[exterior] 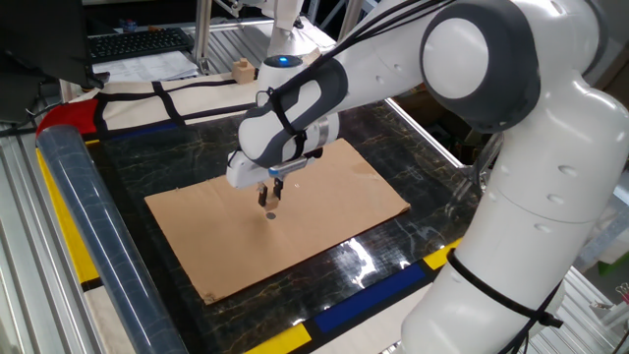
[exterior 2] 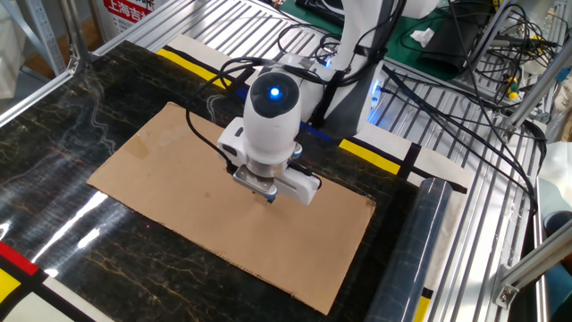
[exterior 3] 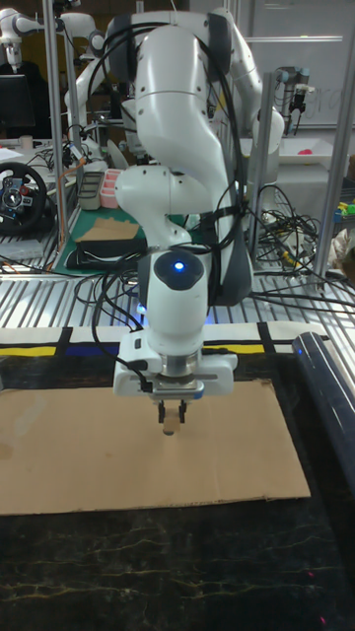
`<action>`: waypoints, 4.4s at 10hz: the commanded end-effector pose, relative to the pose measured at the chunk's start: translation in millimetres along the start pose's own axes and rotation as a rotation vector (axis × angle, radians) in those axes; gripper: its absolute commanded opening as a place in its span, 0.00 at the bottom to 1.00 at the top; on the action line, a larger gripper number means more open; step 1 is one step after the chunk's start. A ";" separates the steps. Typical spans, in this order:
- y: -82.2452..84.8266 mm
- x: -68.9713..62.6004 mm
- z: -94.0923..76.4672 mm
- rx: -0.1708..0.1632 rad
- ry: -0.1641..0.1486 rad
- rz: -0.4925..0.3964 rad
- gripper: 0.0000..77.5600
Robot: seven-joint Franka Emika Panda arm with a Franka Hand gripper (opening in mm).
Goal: Grab the block and place it at the designated location
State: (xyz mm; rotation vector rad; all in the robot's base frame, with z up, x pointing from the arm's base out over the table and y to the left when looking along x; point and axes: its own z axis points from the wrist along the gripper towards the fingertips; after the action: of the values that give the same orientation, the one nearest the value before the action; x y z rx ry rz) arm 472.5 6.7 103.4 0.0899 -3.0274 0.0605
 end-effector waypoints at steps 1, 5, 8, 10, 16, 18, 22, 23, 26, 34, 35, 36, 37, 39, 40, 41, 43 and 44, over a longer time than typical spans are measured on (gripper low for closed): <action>-0.7 -0.1 2.8 -0.004 -0.012 -0.001 0.01; -4.8 5.4 9.2 -0.012 -0.019 -0.007 0.01; -5.0 5.6 15.8 -0.011 -0.030 -0.006 0.01; -5.2 5.8 18.0 -0.011 -0.031 -0.007 0.01; -5.3 6.0 19.3 -0.011 -0.030 -0.005 0.01; -5.3 6.0 19.8 -0.013 -0.030 -0.006 0.01; -5.4 5.9 20.8 -0.022 -0.031 -0.008 0.01; -5.4 5.9 20.9 -0.021 -0.032 -0.010 0.01; -5.5 5.9 21.3 -0.020 -0.032 -0.012 0.01; -5.6 5.9 22.8 -0.014 -0.035 -0.003 0.01; -5.6 5.9 22.9 -0.013 -0.034 -0.002 0.01; -5.6 5.9 22.9 -0.013 -0.034 -0.001 0.01; -5.6 5.9 22.9 -0.013 -0.033 -0.001 0.01; -5.6 5.9 23.0 -0.012 -0.030 0.001 0.01; -5.6 5.9 23.1 -0.012 -0.029 0.000 0.01; -5.6 5.9 23.4 -0.011 -0.028 0.001 0.01; -5.6 5.9 23.5 -0.010 -0.025 0.001 0.01; -5.7 5.9 23.8 -0.011 -0.025 0.001 0.01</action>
State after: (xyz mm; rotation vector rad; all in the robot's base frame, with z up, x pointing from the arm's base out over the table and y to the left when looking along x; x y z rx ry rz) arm 463.5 -0.2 79.8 0.0878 -3.0508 0.0432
